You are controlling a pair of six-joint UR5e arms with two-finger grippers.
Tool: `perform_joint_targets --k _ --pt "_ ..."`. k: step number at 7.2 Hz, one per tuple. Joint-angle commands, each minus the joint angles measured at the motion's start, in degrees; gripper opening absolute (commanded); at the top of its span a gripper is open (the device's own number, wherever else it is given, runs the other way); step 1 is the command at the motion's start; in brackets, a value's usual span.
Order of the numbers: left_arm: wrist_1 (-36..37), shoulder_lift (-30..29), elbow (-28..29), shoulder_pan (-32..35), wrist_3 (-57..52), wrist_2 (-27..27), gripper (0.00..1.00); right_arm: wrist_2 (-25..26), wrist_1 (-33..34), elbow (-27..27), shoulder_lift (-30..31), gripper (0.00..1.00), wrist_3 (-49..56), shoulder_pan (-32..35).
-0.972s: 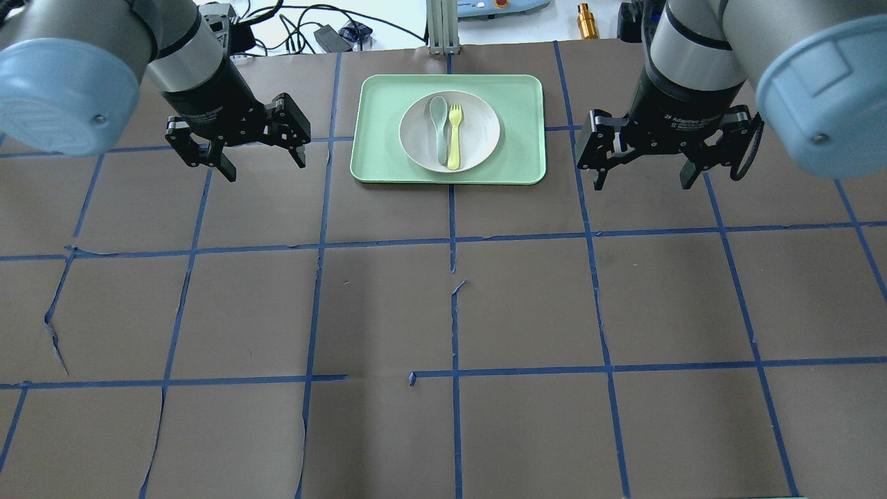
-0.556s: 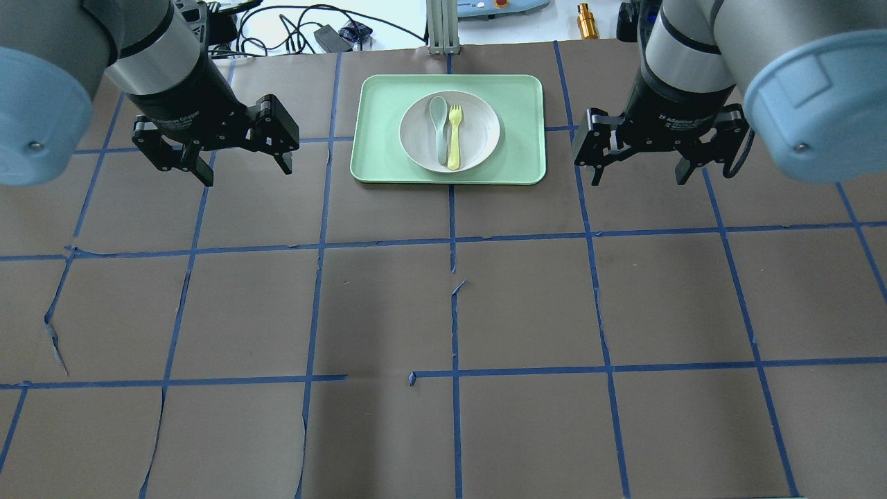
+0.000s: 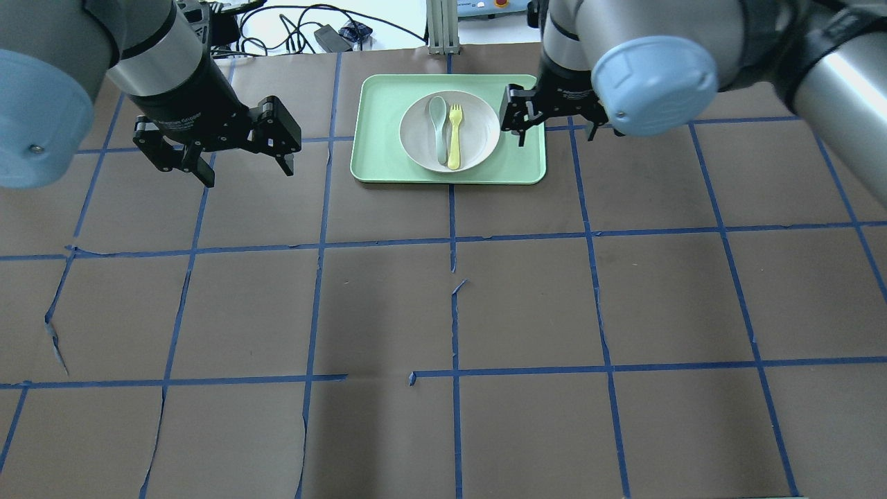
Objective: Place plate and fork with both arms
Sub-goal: 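Move the right gripper over the yellow fork on the plate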
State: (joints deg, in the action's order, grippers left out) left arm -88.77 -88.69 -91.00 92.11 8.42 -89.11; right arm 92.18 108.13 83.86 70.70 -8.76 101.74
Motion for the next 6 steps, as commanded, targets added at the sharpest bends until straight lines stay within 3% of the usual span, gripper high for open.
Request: perform_joint_targets --k 1,3,6 --pt "-0.1 -0.3 -0.1 0.0 -0.1 0.0 1.00 -0.1 2.9 -11.2 -15.5 1.00 0.0 1.8" --pt "-0.3 -0.2 -1.8 0.0 -0.1 0.2 1.00 -0.6 2.9 -24.0 -26.5 0.95 -2.6 1.8" --pt "-0.3 -0.2 -2.1 0.0 -0.2 0.1 1.00 -1.3 3.4 -29.2 -32.0 0.89 -3.4 1.8"
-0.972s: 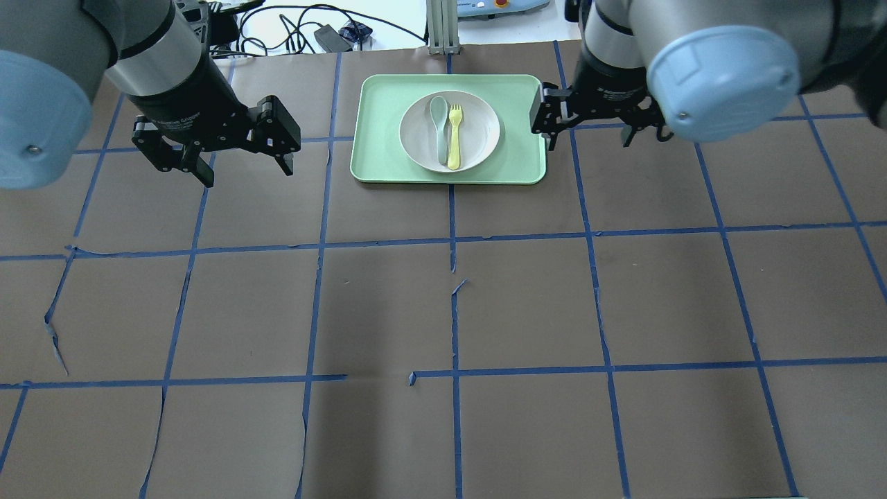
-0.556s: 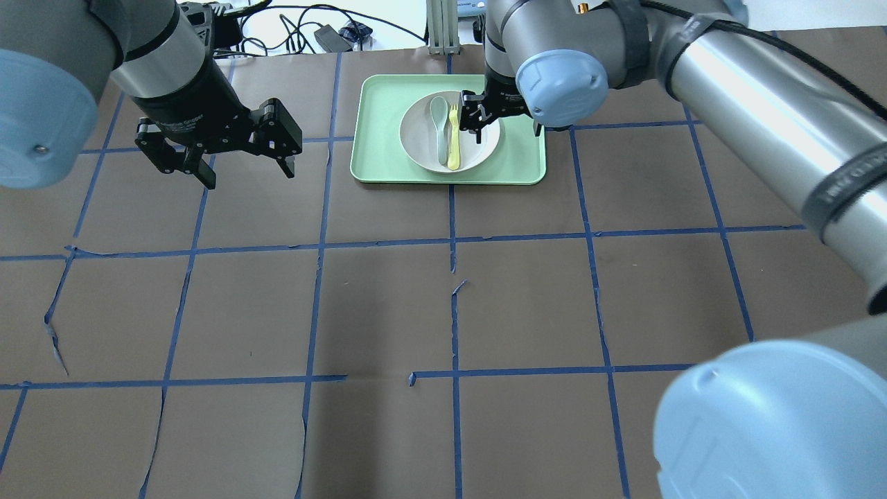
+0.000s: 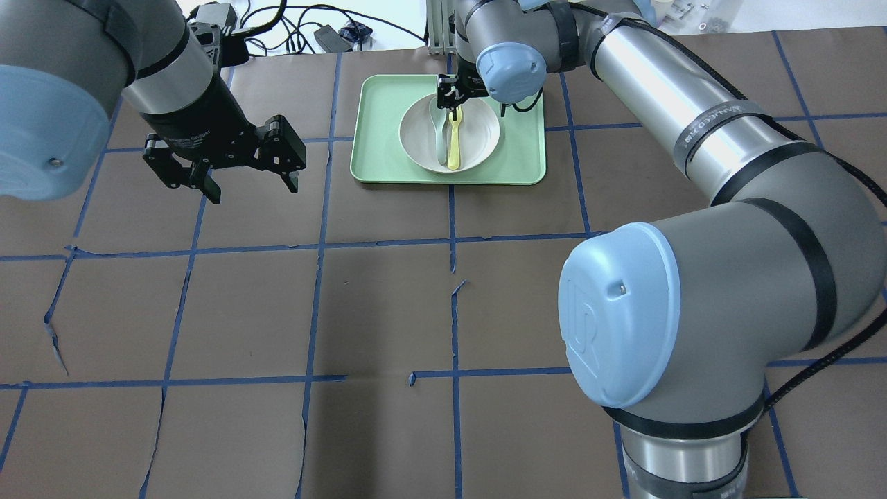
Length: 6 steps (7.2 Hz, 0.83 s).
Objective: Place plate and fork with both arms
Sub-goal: 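Move the right gripper over the yellow fork on the plate, then lower the right gripper and grasp the yellow fork handle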
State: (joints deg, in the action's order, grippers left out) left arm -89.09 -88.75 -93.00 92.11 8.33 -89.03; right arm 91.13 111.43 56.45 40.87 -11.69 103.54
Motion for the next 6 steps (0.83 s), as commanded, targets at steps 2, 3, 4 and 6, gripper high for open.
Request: perform_joint_targets --k 2,3,4,6 --pt "0.1 -0.9 -0.4 0.0 0.0 0.0 1.00 -0.3 0.2 -2.0 -3.3 0.80 -1.2 0.1" --pt "0.1 -0.9 -0.6 0.0 0.0 0.0 1.00 -4.3 0.3 -2.1 -3.2 0.80 -4.3 0.3" --pt "0.2 -1.1 -0.7 0.0 0.0 0.0 1.00 -4.6 0.2 -1.8 -3.4 0.78 -4.9 0.4" --pt "0.4 -1.1 -0.7 -0.2 -0.1 0.0 1.00 -4.7 0.2 -0.6 -3.6 0.75 -4.8 0.9"
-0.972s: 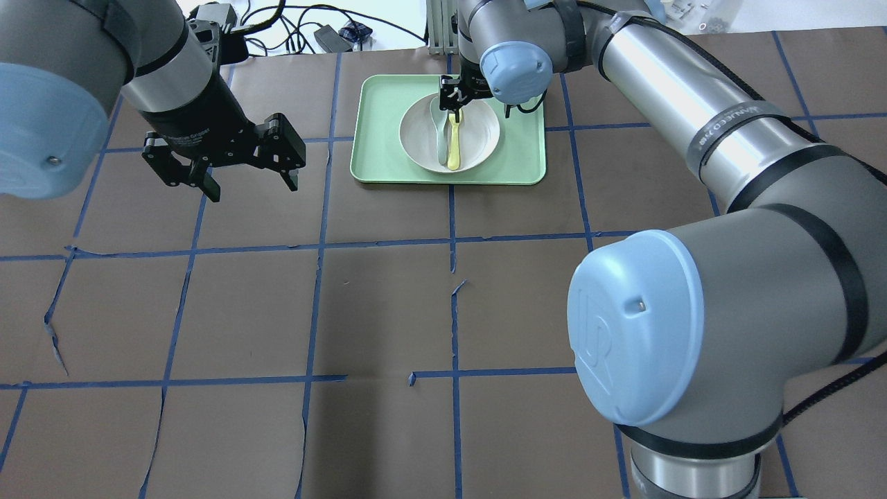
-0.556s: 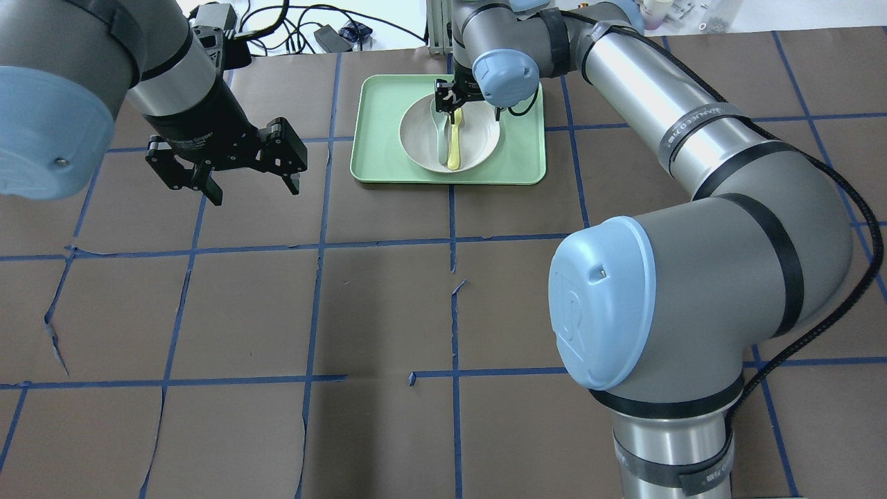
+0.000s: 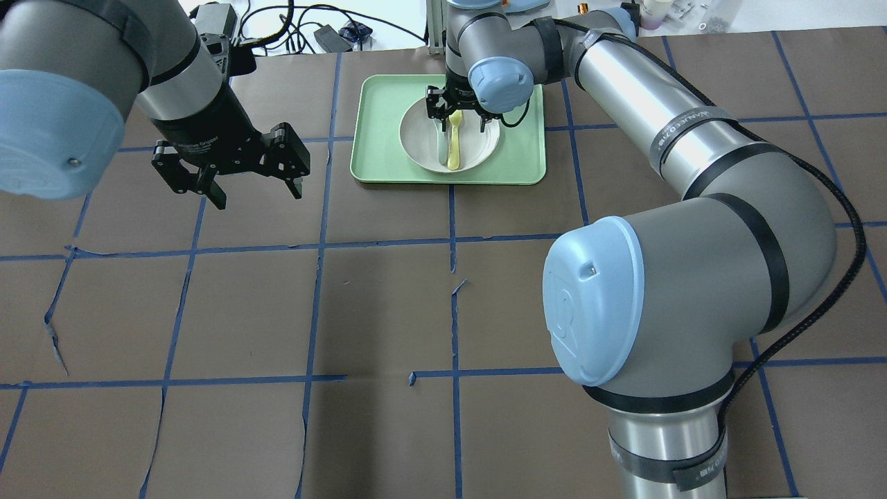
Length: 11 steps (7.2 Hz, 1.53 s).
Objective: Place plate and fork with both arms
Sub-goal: 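Lower the right gripper and grasp the yellow fork handle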
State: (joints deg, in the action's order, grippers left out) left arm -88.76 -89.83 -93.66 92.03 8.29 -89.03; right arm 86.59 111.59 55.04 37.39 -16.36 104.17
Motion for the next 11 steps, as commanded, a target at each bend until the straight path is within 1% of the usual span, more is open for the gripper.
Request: perform_joint_targets --k 1,2,5,6,8,10,11 --pt "0.2 0.0 0.0 -0.1 0.0 0.0 1.00 0.0 0.0 1.2 -0.2 0.74 0.3 0.2" --pt "0.2 0.0 0.0 -0.1 0.0 0.0 1.00 0.2 0.0 1.2 -0.6 0.69 0.2 0.2" --pt "0.3 0.0 0.0 -0.1 0.0 0.1 1.00 0.2 0.0 1.5 -1.0 0.68 0.2 0.2" --pt "0.3 0.0 0.0 -0.1 0.0 0.1 1.00 0.2 0.0 1.5 -1.0 0.59 0.2 0.2" --pt "0.4 0.0 0.0 -0.1 0.0 0.1 1.00 0.2 0.0 1.6 -1.0 0.46 0.0 0.2" --pt "0.4 0.0 0.1 -0.1 0.0 0.1 1.00 0.2 0.0 1.6 -0.9 0.42 0.0 0.2" --pt "0.5 0.0 0.1 -0.2 0.0 0.1 1.00 0.3 0.0 1.6 -0.8 0.38 0.0 0.2"
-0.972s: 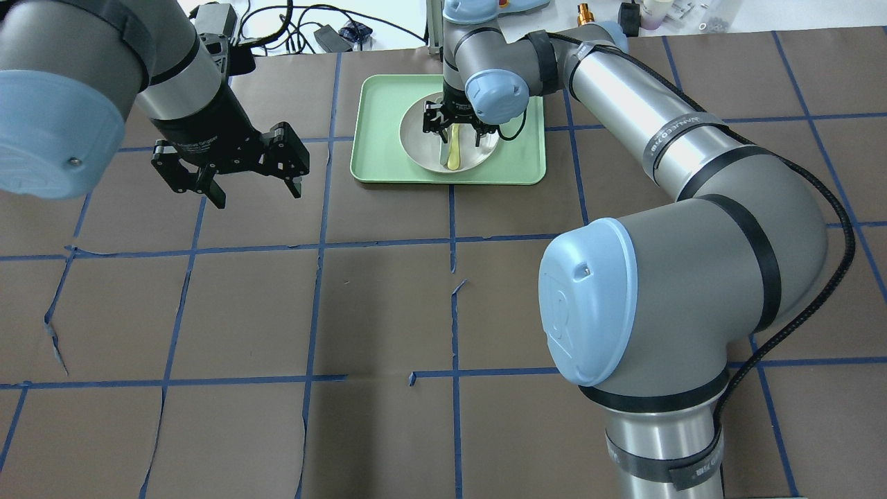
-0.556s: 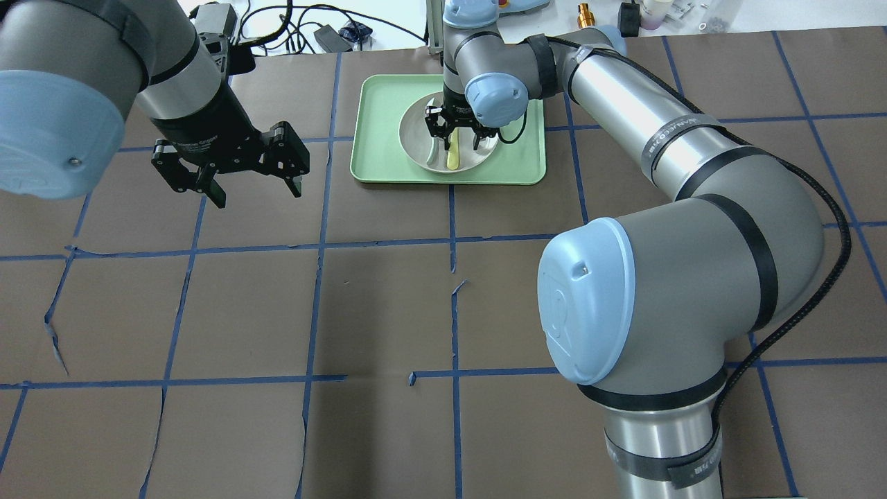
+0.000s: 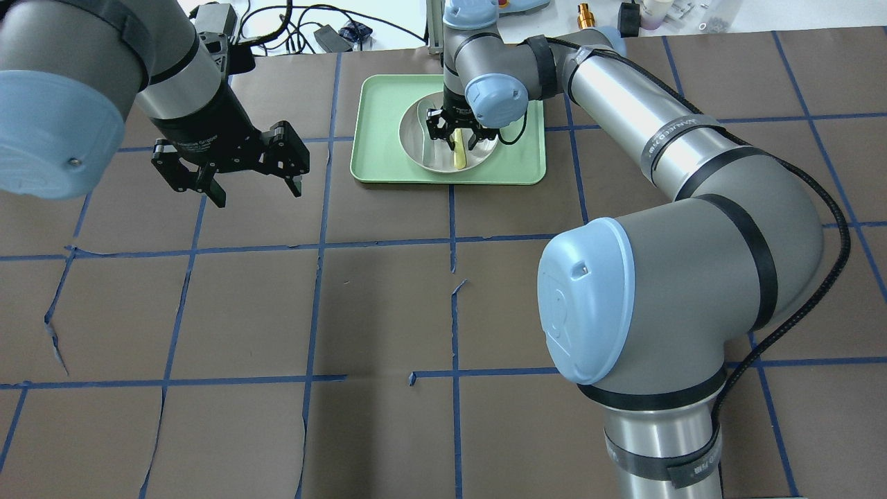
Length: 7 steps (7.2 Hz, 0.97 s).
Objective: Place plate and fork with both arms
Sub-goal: 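Lower the right gripper and grasp the yellow fork handle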
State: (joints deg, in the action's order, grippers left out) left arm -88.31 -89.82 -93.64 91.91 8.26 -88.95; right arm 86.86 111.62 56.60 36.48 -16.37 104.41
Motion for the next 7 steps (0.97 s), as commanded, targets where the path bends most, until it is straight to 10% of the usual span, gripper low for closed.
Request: perform_joint_targets --k 1,7 --pt "0.2 0.0 0.0 -0.1 0.0 0.0 1.00 0.1 0.0 0.1 0.3 0.38 0.0 0.0" --pt "0.2 0.0 0.2 -0.6 -0.3 0.0 1.00 -0.1 0.9 1.8 1.1 0.44 -0.2 0.1"
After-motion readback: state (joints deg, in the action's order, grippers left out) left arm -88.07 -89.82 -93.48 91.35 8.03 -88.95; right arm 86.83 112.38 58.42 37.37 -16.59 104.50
